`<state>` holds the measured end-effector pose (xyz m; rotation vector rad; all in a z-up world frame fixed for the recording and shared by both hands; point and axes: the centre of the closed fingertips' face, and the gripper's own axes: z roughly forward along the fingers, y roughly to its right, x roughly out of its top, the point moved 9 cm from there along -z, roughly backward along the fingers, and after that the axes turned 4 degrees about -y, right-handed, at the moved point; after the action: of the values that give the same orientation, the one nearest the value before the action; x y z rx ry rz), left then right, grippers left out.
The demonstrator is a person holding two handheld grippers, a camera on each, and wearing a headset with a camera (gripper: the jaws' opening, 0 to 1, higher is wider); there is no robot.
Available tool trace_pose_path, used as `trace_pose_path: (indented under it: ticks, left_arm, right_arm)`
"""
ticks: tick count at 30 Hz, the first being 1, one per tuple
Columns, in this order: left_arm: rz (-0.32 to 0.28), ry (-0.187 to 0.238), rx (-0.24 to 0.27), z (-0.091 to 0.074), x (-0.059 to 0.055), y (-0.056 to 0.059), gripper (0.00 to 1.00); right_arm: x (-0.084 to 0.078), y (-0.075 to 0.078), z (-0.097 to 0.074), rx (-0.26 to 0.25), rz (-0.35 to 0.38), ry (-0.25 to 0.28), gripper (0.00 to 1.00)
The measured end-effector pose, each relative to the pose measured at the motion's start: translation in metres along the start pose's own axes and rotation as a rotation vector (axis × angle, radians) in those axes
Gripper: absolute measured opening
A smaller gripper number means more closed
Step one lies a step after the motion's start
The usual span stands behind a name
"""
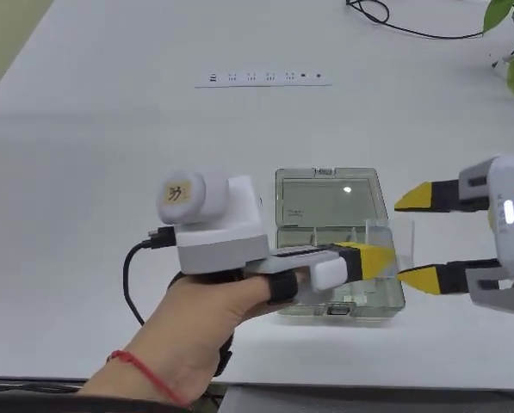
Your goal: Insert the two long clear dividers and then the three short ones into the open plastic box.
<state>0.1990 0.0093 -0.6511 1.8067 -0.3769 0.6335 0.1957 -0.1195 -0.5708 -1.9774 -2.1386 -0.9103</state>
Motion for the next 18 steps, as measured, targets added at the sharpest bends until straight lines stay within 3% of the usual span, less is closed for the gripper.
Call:
trace_pose_path:
  ticks: [4, 6, 12, 14, 16, 18]
  left_arm:
    - [0.173, -0.038, -0.007, -0.004, 0.002, 0.002, 0.00]
    - [0.256, -0.055, -0.024, -0.005, 0.003, 0.006, 0.00]
    - [0.483, -0.092, -0.085, -0.010, 0.005, 0.015, 0.00]
    - [0.524, -0.128, -0.097, -0.010, 0.003, 0.018, 0.00]
    - [0.585, -0.129, -0.109, -0.010, 0.003, 0.020, 0.00]
    - [0.581, -0.132, -0.126, -0.010, 0.002, 0.023, 0.00]
  right_arm:
    - [-0.004, 0.013, -0.008, 0.091, 0.105, 0.085, 0.32]
    - [-0.010, 0.017, -0.009, 0.182, 0.155, 0.121, 0.30]
    - [-0.010, 0.024, -0.009, 0.344, 0.185, 0.181, 0.22]
    - [-0.007, 0.025, -0.008, 0.398, 0.189, 0.194, 0.19]
    - [-0.002, 0.024, -0.008, 0.458, 0.180, 0.201, 0.16]
    - [-0.005, 0.023, -0.001, 0.479, 0.169, 0.181, 0.14]
